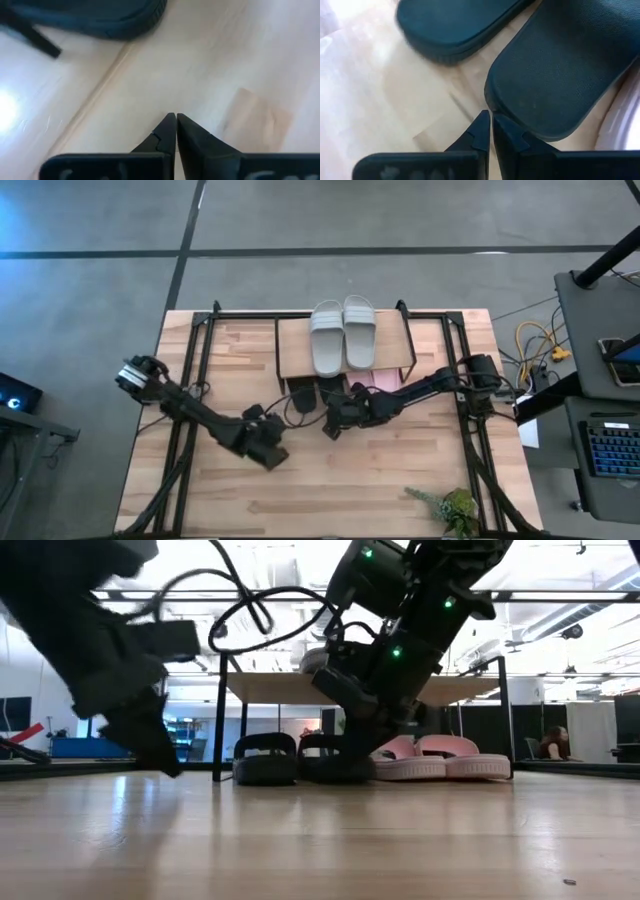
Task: Pick and place slides into the shelf
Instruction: Adjust the slides under the shelf
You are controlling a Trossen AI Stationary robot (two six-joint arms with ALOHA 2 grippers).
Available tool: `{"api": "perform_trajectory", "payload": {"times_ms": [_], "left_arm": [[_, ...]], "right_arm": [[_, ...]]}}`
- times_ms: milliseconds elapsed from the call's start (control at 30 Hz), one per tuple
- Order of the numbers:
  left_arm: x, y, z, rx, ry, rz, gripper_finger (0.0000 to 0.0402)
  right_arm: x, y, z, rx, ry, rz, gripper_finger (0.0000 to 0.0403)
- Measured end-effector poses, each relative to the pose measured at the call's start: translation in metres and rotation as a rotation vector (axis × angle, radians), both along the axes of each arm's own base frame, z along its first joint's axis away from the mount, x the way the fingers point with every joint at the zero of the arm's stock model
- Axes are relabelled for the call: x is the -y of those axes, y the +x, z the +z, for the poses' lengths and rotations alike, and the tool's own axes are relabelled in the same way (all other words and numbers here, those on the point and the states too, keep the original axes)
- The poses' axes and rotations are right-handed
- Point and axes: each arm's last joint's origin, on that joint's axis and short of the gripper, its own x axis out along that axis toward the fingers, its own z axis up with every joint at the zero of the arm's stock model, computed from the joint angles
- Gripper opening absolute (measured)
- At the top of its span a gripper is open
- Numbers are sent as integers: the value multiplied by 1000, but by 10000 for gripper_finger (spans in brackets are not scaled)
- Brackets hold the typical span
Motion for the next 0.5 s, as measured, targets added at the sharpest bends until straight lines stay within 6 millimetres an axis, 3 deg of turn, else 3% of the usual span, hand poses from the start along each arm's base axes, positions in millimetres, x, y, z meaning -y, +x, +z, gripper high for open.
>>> {"api": "perform_trajectory", "payload": {"times_ms": [133,500], "left_arm": [[6,-11,4,10,-4,55,0],[7,-14,3,10,1,81,0]], "right_arm": [[6,1,0,4,-5,-10,13],[26,10,2,51,-14,38,13]]}}
